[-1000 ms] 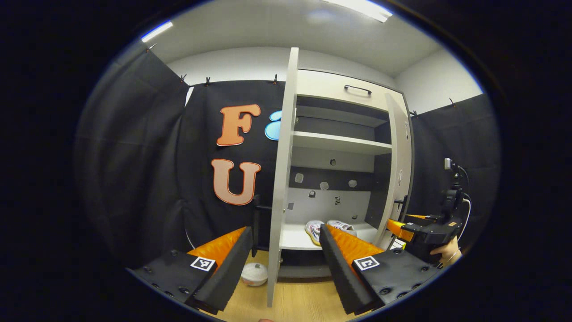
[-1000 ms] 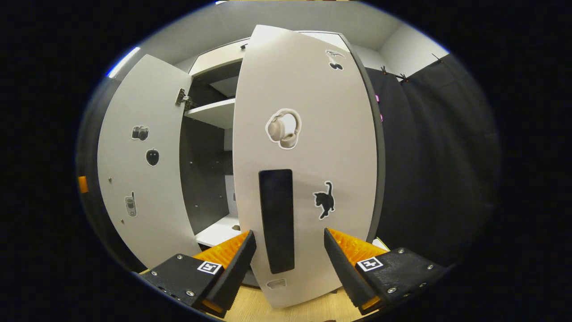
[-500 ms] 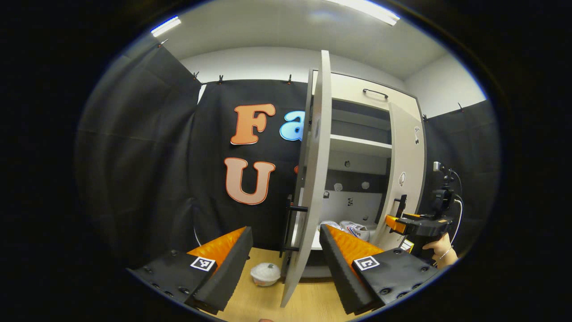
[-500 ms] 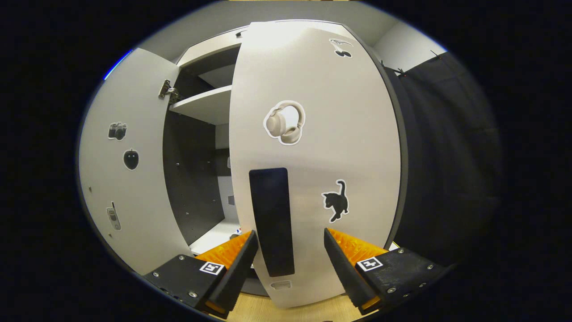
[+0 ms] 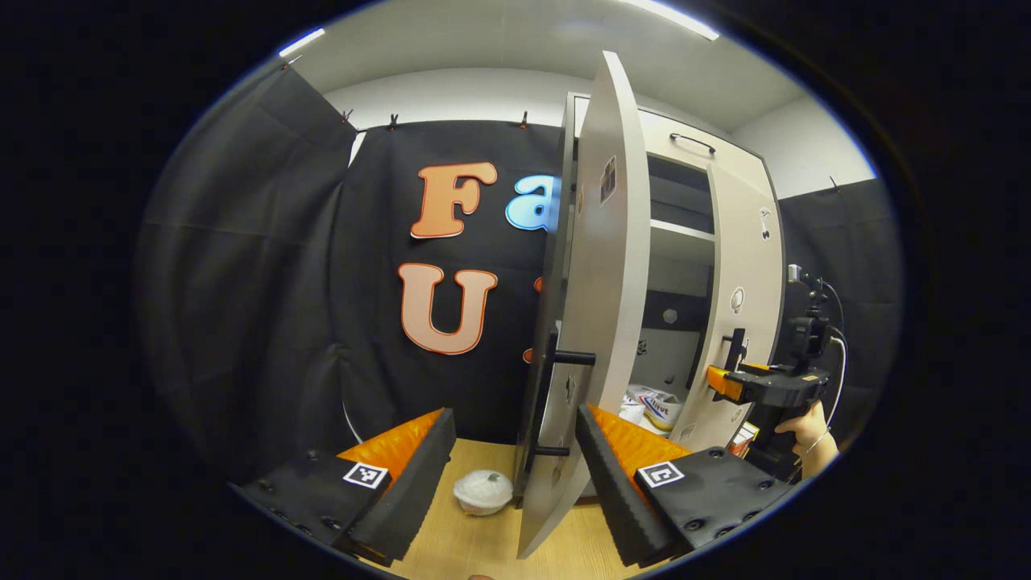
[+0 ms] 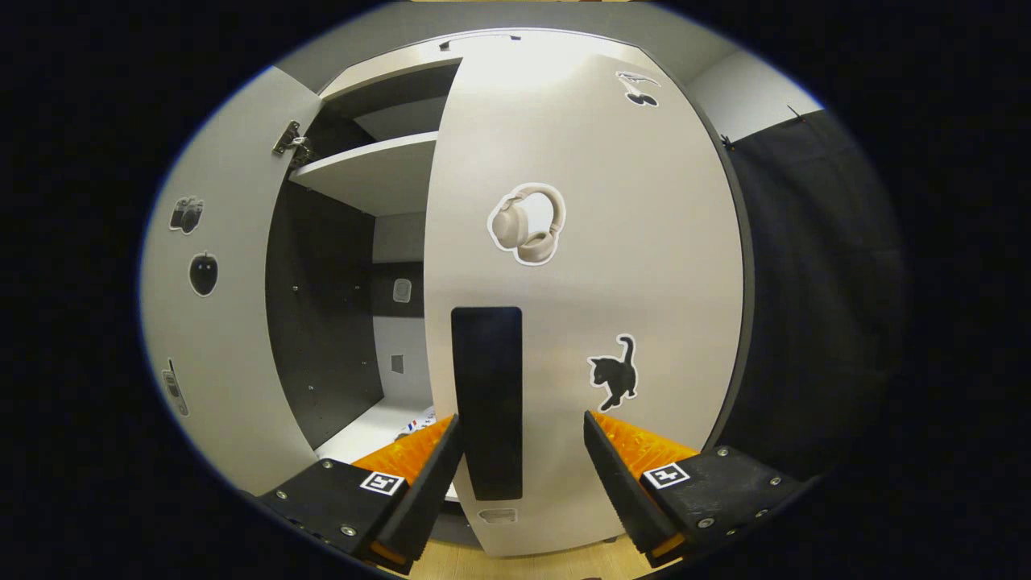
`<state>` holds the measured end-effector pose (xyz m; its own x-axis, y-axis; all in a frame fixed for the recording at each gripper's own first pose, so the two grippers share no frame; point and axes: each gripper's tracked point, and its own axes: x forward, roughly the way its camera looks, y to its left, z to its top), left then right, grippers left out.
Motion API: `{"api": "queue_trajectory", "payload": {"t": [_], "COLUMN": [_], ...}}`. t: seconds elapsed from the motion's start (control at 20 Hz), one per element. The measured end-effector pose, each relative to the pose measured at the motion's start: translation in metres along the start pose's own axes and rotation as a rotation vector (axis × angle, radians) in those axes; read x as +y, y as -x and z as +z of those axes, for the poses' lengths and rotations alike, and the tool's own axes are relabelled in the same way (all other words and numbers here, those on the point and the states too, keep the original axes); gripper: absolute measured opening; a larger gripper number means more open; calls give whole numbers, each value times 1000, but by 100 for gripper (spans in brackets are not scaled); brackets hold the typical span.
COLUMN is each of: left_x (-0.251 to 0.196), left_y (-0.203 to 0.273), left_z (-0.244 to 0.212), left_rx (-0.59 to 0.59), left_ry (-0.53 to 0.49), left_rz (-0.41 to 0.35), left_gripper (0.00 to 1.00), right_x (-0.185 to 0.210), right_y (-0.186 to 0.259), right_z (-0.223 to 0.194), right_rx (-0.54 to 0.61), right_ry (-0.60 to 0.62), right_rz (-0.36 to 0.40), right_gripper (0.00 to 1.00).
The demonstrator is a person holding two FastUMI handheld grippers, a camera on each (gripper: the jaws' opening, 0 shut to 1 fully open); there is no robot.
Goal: Grab one shoe with the right hand and put it into the shoe cabinet, grab the other shoe with the left hand and put it into the shoe cabinet; then close the right door with the right hand and the left door with the left hand.
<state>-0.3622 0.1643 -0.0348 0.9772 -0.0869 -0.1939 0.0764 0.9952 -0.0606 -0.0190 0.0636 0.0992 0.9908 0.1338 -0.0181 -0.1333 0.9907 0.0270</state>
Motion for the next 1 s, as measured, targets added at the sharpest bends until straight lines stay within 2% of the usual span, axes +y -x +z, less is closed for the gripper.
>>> {"api": "queue_trajectory", "payload": {"t": [0.1,0.25,0.35,0.45,0.5,0.55,0.6,0.7,0.75,0.85,0.95,1.0], "left_x": [2,-8,-19,-36,-48,-60,-73,-94,-101,-108,-119,-126], "left_y": [-5,-8,-6,-8,-10,-13,-16,-19,-21,-30,-34,-35], "left_z": [2,0,0,0,-1,-3,-5,-10,-11,-11,-10,-11], "left_rx": [-2,4,10,11,14,16,22,30,29,23,17,18], "left_ry": [-6,5,-17,-43,-44,-33,-13,13,15,-7,-25,-21], "left_rz": [3,-31,-51,-79,-103,-130,-152,-181,-187,-171,-157,-162], "left_gripper": [94,93,96,92,99,92,96,93,99,92,92,96], "right_x": [5,0,-9,-21,-29,-37,-44,-61,-70,-86,-100,-105], "right_y": [6,30,49,65,73,80,87,100,107,118,127,131], "right_z": [3,10,16,21,23,23,24,25,26,28,26,25], "right_rx": [-11,-43,-62,-72,-75,-75,-75,-81,-84,-91,-91,-90], "right_ry": [-2,19,23,28,30,30,27,16,11,-1,-10,-13], "right_rz": [16,10,5,-10,-18,-26,-35,-55,-67,-93,-115,-125], "right_gripper": [93,93,93,93,93,93,93,93,93,93,93,93]}}
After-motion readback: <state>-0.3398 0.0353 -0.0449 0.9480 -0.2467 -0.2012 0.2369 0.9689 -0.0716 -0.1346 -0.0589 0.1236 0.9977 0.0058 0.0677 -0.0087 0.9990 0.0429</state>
